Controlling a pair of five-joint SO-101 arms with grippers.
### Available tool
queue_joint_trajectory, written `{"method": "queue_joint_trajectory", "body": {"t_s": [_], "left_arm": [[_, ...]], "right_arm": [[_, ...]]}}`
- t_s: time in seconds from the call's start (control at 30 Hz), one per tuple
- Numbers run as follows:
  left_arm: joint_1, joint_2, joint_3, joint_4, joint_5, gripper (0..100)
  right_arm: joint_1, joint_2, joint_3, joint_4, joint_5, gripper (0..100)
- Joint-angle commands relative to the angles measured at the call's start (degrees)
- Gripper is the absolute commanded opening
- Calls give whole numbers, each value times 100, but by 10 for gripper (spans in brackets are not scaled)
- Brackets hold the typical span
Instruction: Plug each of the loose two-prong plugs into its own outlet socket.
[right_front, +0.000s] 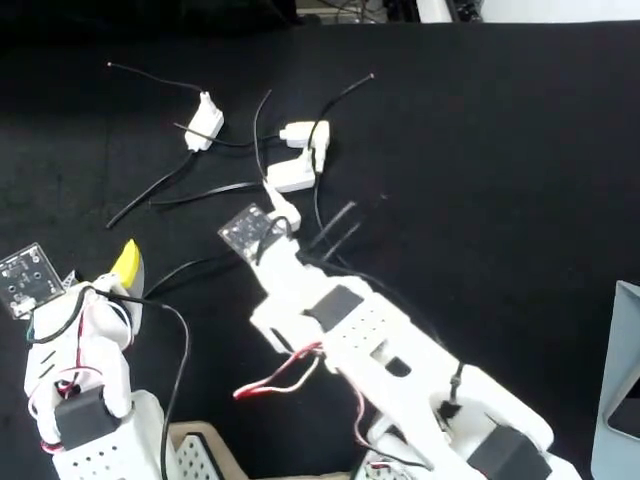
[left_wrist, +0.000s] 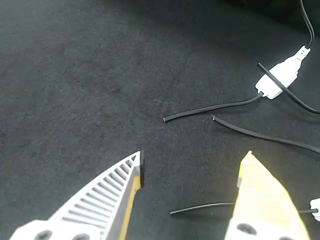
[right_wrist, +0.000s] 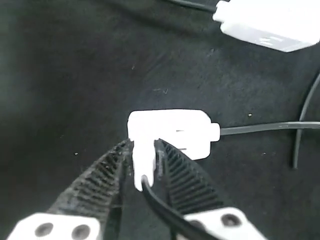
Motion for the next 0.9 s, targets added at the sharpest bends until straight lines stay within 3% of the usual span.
{"method": "queue_joint_trajectory", "body": {"t_s": [0.0,0.4,0.6,0.87], "left_arm": [[-48,-35,-31,-123,35,310],[-57,-26,22,-123,35,310],[-57,-26,22,-123,35,310],[-57,-26,40,-123,35,310]], "right_arm": [[70,268,-426,79,35,11],[79,2193,-1121,-35,-158,11],[79,2352,-1033,-484,-176,11],[651,2360,-2334,-475,-149,11]]}}
